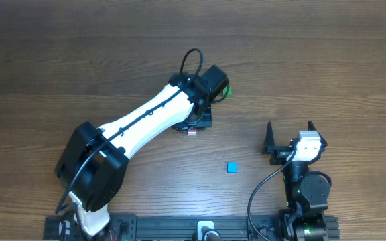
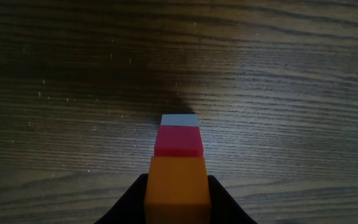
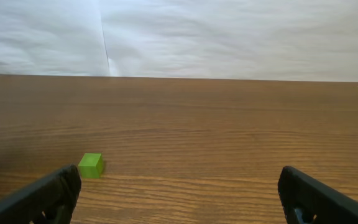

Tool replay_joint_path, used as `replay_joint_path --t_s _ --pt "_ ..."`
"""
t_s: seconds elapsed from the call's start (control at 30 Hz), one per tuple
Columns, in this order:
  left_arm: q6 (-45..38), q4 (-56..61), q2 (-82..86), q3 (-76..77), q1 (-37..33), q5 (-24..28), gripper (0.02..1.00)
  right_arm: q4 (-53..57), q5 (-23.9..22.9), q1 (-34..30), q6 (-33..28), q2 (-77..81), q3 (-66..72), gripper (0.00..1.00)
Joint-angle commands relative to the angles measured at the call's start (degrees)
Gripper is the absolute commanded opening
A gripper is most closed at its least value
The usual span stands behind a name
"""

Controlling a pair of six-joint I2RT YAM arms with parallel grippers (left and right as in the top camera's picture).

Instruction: Stack Cubes

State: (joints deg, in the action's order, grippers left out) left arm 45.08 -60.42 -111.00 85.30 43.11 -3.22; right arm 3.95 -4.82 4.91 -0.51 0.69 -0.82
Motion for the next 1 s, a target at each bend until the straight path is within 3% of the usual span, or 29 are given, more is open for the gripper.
replay_joint_path --t_s 0.03,0.4,0.67,0.8,0.87,0.93,1.0 --pt "0.5 0.0 0.5 0.8 0.1 0.1 0.211 -0.1 0.5 -0.4 -0.4 -0.4 0.5 0.991" --pt "0.5 0.0 0.5 0.8 0.1 0.1 0.336 -0.1 0.5 -0.4 -0.4 -0.4 0.5 0.991" --pt "0.4 0.0 0.5 0.8 0.1 0.1 0.356 -0.1 0.5 -0.4 -0.4 -0.4 0.5 0.993" --pt "0.4 0.0 0.5 0.8 0.1 0.1 0.535 -0.1 0.5 -0.4 -0.4 -0.4 0.5 0.993" --pt "0.4 0.0 0.5 0.8 0.1 0.1 0.678 -0.1 0.5 -0.4 -0.4 -0.4 0.5 0.991" --pt "0.4 0.2 0.7 0.8 0.1 -0.7 0.998 -0.1 0.5 -0.4 -0.4 -0.4 0.5 0.993" --pt "0.3 0.4 1.6 0.8 0.1 -1.2 0.998 -0.1 0.5 -0.4 -0.4 -0.4 0.5 0.991"
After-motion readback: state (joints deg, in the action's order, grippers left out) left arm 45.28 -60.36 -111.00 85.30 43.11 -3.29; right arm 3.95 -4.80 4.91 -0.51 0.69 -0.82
